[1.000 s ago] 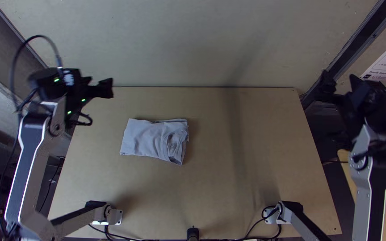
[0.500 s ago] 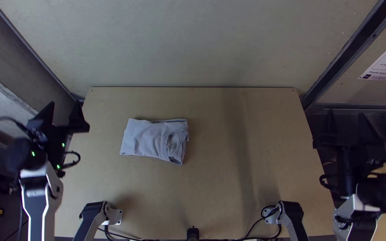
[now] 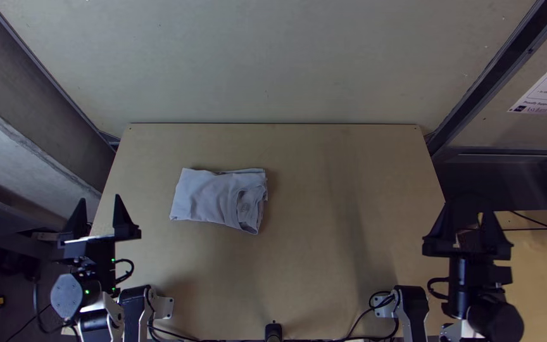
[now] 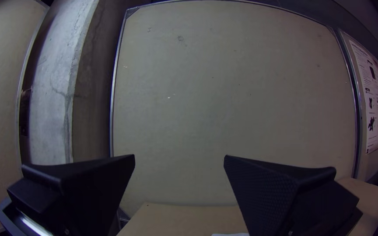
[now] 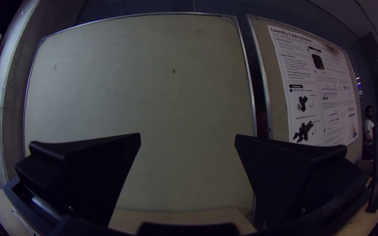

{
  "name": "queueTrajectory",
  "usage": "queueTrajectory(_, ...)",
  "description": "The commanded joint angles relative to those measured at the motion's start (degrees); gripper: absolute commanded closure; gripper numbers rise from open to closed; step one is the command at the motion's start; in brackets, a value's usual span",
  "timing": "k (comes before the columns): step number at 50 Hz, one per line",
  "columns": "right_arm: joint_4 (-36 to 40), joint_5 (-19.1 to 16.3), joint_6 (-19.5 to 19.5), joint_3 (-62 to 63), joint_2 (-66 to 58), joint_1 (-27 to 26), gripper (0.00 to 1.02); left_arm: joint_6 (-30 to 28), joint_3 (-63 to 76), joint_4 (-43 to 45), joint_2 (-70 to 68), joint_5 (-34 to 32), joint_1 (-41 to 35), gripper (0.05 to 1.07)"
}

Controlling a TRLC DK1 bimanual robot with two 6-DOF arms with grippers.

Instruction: Fold the t-shirt

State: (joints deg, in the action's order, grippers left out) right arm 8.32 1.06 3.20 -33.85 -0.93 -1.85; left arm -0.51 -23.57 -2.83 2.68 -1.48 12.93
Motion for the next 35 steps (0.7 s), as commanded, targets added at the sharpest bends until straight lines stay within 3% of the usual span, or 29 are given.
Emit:
queueTrajectory(1,0.30,0.43,1.28,1.68,0.84,0.00,0.03,-0.28,3.45,0.81,-2.94,-0.37,0.26,0.10)
queueTrajectory(8,-2.52,0.43,1.19,6.60,1.28,-0.09,0.03,-0.10,7.14,1.95,-2.94,-0.19,0.69,0.10)
queueTrajectory(16,-11.22,0.43,1.19,15.92,1.28,0.00,0.03,-0.01,13.82,5.56,-2.94,-0.02,0.69,0.10)
queueTrajectory(26,-22.47,0.35,1.19,26.55,1.37,0.26,0.03,-2.47,21.73,19.71,-2.94,0.07,0.69,0.10)
queueTrajectory(31,-27.04,0.35,1.37,32.35,1.37,0.26,0.03,-2.65,22.69,20.06,-2.94,-0.02,0.34,0.10)
queueTrajectory(35,-24.49,0.43,1.72,33.76,1.28,0.09,0.03,-2.39,23.75,18.39,-2.94,-0.02,0.26,0.10)
